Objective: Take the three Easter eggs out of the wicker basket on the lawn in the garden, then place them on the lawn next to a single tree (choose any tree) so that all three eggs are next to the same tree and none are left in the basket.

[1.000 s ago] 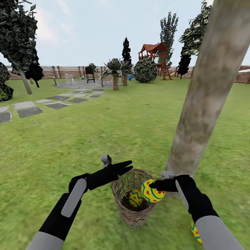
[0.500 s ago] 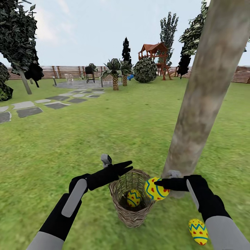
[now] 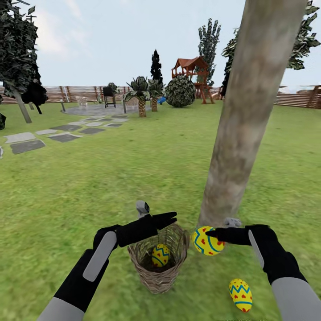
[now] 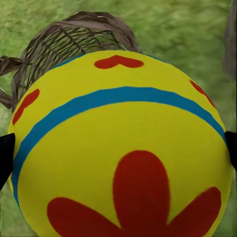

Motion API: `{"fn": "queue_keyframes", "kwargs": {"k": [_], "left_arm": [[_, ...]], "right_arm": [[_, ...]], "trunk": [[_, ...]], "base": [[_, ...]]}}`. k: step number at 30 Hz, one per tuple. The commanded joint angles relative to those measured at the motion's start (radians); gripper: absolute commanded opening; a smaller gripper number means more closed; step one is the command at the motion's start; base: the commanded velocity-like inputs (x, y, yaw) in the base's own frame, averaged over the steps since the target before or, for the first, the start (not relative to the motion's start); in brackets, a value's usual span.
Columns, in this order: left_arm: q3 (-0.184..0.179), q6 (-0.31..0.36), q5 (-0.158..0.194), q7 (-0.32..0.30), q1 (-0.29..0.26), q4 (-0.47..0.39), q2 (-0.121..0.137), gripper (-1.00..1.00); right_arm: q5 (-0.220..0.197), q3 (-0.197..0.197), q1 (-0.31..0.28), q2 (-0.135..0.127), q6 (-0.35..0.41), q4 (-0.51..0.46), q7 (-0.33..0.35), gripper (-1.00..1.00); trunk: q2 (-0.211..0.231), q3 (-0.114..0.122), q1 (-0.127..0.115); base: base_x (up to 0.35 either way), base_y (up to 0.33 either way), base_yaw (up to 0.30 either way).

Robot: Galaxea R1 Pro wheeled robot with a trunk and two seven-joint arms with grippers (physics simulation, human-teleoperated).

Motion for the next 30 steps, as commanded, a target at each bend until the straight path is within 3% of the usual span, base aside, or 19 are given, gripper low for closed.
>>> {"fn": "queue_keyframes", "kwargs": {"k": [1,4,12,15,21,23,27,30], "left_arm": [[-0.004,0.004,0.002,-0.001,-0.001,0.001,0.0,1.0],[-0.025,0.002,0.002,0.0,-0.001,0.0,0.0,1.0],[-0.032,-0.018,0.002,0.0,-0.001,0.0,-0.001,1.0],[-0.041,-0.019,0.002,0.0,-0.001,0.0,-0.001,1.0],[-0.051,-0.02,0.001,0.002,-0.001,0.001,-0.002,1.0],[-0.051,-0.02,0.001,0.002,-0.001,0.001,-0.002,1.0],[-0.078,-0.029,0.001,0.002,-0.001,0.001,-0.003,1.0],[-0.093,-0.074,0.002,0.002,-0.001,0.002,-0.002,1.0]], "right_arm": [[0.006,-0.025,-0.001,-0.001,0.005,-0.001,0.006,-1.0],[0.007,-0.057,-0.001,-0.01,0.006,-0.001,0.006,-1.0],[0.018,-0.06,-0.001,-0.026,-0.005,0.004,-0.016,-1.0],[0.018,-0.06,-0.001,-0.025,-0.008,0.005,-0.064,-1.0],[0.014,-0.057,-0.001,-0.016,-0.086,0.021,-0.194,-1.0],[0.028,-0.055,-0.001,-0.013,-0.162,0.076,-0.268,-1.0],[0.079,-0.044,-0.001,-0.012,-0.407,0.253,-0.456,-1.0],[0.107,-0.038,-0.001,-0.011,-0.511,0.336,-0.548,-1.0]], "trunk": [[0.0,0.0,0.0],[0.0,0.004,0.0],[0.0,0.015,0.0],[0.0,0.018,0.0],[0.0,0.026,0.0],[0.0,0.029,0.0],[0.0,0.034,0.0],[0.0,0.038,0.0]], "base": [[0.0,-0.001,-0.202],[0.0,0.0,-0.203],[0.0,-0.104,-0.204],[0.0,-0.29,-0.204],[0.0,-0.294,-0.204],[0.0,-0.294,-0.204],[0.036,-0.228,-0.204],[0.012,-0.035,-0.203]]}}
